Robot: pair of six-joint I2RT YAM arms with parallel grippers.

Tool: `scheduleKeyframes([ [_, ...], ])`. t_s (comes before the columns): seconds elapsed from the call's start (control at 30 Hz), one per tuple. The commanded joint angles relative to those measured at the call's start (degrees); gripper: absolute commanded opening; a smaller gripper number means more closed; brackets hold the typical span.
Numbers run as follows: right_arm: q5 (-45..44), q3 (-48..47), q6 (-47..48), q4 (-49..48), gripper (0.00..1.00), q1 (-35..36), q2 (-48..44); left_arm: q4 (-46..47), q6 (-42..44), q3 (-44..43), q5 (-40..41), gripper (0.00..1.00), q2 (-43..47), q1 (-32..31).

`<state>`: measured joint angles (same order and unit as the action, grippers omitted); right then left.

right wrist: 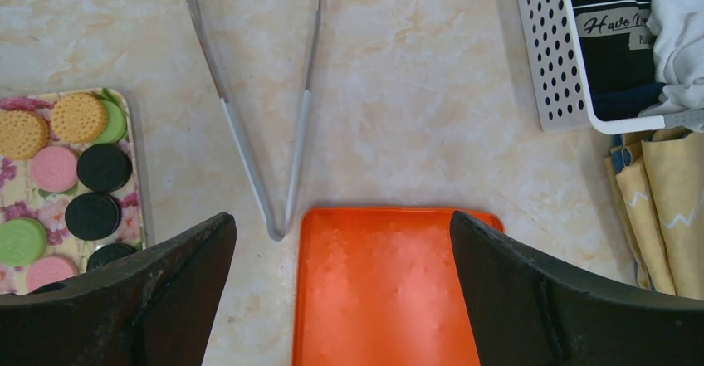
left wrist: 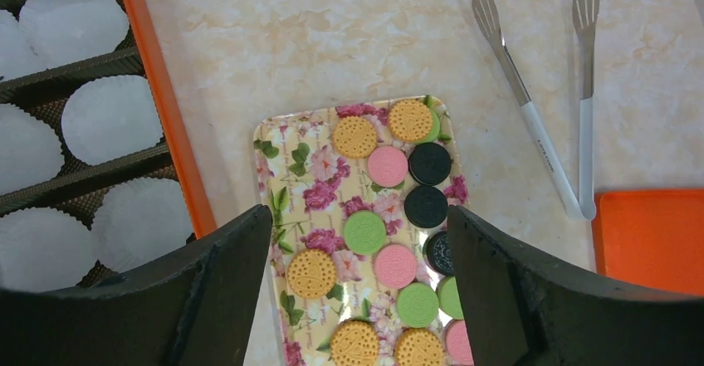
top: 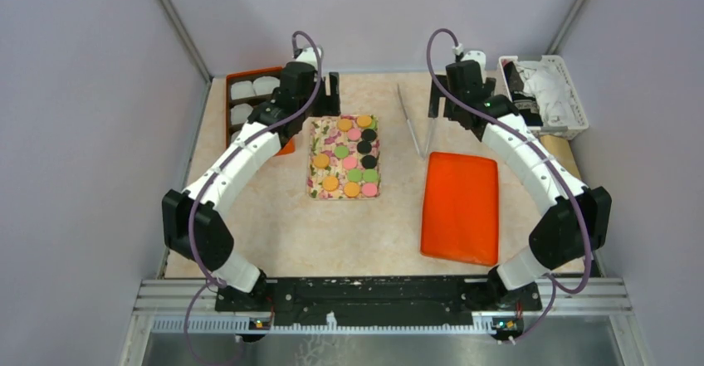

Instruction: Pack the cookies

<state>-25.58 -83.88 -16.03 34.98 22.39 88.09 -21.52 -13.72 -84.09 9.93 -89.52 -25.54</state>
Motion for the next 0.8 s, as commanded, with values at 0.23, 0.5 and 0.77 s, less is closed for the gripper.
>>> scheduleKeyframes([
  [0.23,11.31,3.52,1.82,-6.41,0.99,0.63,-1.25,1.21,-1.31,1.12,1.62,0.8,-3.12,0.69],
  [0.5,15.91,9.02,1.1,-10.28,0.99,0.63,-1.89,-1.33,-3.47,0.29,1.52,0.27,-10.95,1.85],
  [0.77,15.58,9.68,0.74,-10.47,0.99,0.7,0.76,-5.04,-4.98,-3.7,3.4,0.15,-19.45,1.81],
])
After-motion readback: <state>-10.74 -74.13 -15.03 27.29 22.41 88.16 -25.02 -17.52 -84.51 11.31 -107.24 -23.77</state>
